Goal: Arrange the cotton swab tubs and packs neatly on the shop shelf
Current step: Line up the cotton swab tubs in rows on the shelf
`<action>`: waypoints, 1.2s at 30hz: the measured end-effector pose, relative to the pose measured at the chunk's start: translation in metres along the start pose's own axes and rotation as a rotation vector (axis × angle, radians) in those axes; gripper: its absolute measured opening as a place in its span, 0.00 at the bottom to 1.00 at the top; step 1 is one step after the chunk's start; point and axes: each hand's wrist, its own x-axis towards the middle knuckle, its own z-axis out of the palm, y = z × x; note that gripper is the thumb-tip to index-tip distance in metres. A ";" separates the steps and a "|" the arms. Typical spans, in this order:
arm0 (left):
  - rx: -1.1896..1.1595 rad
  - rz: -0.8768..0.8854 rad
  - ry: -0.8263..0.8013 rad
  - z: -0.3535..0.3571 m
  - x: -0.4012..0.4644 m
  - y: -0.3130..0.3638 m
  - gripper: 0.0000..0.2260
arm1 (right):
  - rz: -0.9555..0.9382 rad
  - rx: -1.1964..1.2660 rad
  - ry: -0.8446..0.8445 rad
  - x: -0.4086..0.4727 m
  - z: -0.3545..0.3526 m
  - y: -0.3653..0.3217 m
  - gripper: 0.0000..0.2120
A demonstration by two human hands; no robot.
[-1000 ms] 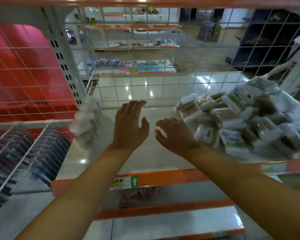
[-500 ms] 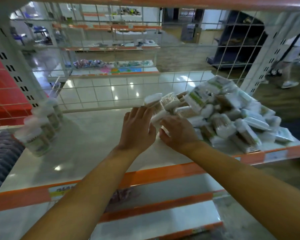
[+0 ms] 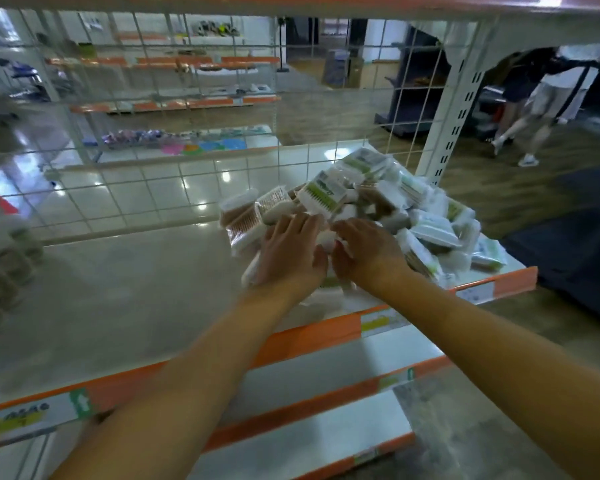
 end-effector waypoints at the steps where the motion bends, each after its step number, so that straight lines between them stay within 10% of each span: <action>1: -0.016 -0.011 -0.040 0.005 0.003 0.006 0.22 | 0.029 0.035 0.022 -0.002 -0.003 0.008 0.17; 8: 0.019 0.025 -0.158 0.035 0.020 0.037 0.22 | 0.085 0.086 0.206 -0.018 -0.014 0.054 0.19; 36: 0.202 0.075 -0.213 0.080 0.025 0.052 0.28 | 0.252 0.004 0.036 -0.045 -0.018 0.078 0.16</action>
